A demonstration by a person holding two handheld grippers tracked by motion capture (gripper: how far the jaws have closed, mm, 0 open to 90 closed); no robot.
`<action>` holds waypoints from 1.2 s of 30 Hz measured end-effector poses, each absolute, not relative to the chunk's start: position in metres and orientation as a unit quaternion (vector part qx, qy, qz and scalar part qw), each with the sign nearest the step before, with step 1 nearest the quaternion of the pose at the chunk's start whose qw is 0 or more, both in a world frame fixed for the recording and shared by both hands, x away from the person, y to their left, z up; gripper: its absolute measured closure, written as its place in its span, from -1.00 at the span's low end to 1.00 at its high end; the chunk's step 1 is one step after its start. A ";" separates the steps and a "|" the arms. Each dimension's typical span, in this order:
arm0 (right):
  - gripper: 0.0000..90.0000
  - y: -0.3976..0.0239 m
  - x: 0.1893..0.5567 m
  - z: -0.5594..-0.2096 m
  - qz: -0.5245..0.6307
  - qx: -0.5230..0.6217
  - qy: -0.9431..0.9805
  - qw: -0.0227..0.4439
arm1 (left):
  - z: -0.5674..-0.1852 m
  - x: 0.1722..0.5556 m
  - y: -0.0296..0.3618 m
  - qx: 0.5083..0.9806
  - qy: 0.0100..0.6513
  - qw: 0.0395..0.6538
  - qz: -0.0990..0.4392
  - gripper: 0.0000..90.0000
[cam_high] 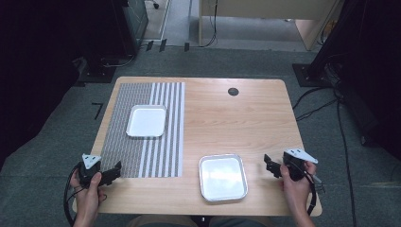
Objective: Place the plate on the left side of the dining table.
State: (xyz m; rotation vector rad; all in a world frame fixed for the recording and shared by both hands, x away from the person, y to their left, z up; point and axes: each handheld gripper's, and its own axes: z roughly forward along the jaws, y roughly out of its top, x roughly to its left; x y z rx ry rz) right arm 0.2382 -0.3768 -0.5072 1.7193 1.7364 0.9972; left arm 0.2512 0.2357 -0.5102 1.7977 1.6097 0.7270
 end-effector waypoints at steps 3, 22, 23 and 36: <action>-0.57 -0.385 0.235 -0.508 0.363 0.635 0.634 0.251 | -0.510 0.250 0.237 0.680 0.607 0.306 0.274 -0.74; -0.57 -0.422 0.210 -0.524 0.327 0.654 0.633 0.256 | -0.514 0.245 0.252 0.697 0.603 0.284 0.264 -0.76; -0.57 -0.423 0.209 -0.524 0.326 0.652 0.633 0.260 | -0.514 0.245 0.253 0.699 0.602 0.284 0.261 -0.76; -0.58 -0.426 0.199 -0.525 0.297 0.646 0.648 0.274 | -0.516 0.240 0.256 0.698 0.600 0.297 0.255 -0.77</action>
